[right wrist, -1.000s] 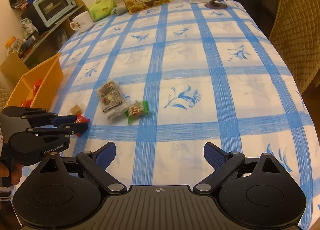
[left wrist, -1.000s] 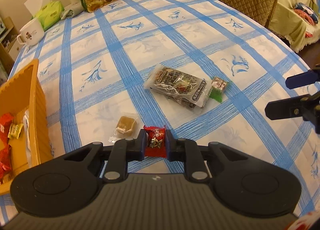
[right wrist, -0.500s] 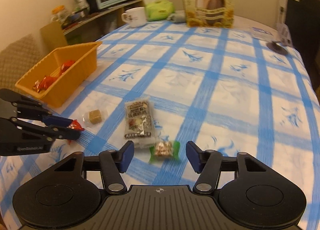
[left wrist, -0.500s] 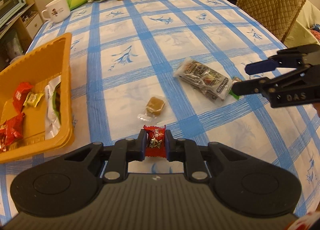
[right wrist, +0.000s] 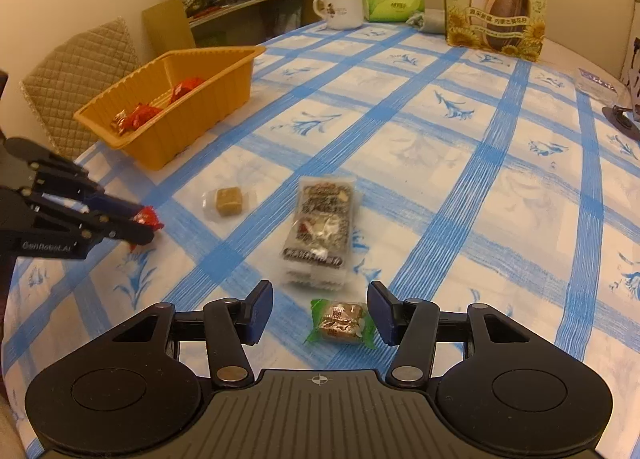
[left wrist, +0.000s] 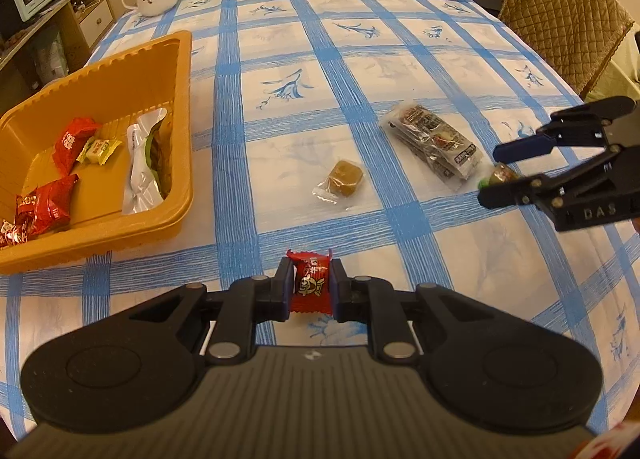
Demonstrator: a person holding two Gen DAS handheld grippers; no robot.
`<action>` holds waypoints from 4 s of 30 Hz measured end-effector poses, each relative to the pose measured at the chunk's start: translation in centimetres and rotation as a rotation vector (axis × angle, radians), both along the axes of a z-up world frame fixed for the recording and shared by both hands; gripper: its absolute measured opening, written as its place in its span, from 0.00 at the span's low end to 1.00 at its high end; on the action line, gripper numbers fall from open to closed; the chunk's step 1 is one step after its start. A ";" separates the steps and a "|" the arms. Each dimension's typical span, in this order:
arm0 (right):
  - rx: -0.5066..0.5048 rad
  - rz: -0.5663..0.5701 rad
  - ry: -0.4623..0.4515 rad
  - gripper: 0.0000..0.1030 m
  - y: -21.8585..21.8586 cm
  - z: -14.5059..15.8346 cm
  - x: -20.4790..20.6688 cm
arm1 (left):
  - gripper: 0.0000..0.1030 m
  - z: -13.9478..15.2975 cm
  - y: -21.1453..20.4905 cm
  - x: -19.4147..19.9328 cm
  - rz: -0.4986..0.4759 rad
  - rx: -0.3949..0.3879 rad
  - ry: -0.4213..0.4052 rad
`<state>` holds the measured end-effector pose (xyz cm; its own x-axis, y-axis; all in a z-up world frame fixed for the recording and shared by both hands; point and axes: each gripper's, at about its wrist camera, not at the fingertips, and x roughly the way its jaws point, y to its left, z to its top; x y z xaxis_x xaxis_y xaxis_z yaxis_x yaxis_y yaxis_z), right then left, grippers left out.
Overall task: Organize snacks
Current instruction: 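Grasp the green-wrapped candy with the right tool while the left tool holds the red candy, then carry the red candy and green candy over the orange tray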
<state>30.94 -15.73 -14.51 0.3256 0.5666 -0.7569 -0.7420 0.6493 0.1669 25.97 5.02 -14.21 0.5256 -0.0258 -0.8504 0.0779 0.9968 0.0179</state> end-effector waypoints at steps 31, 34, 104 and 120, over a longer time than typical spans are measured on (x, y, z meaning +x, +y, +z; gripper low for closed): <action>-0.117 -0.085 -0.040 0.22 1.7 -0.2 -4.7 | 0.16 1.8 1.8 -3.6 0.084 -0.028 -0.037; -0.108 -0.096 -0.049 0.21 1.6 0.3 -5.2 | 0.16 2.2 2.2 -4.0 0.092 -0.030 -0.044; 0.026 -0.114 0.006 0.21 31.1 8.2 -0.2 | 0.16 9.2 23.9 0.9 0.177 -0.070 -0.144; 0.023 -0.117 0.022 0.22 32.5 6.8 1.3 | 0.16 8.2 25.1 2.1 0.176 -0.082 -0.118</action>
<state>32.22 16.73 -7.68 0.3743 0.5429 -0.7518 -0.6575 0.7271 0.1978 28.08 30.09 -6.00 0.6235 0.0084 -0.7817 -0.0950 0.9934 -0.0650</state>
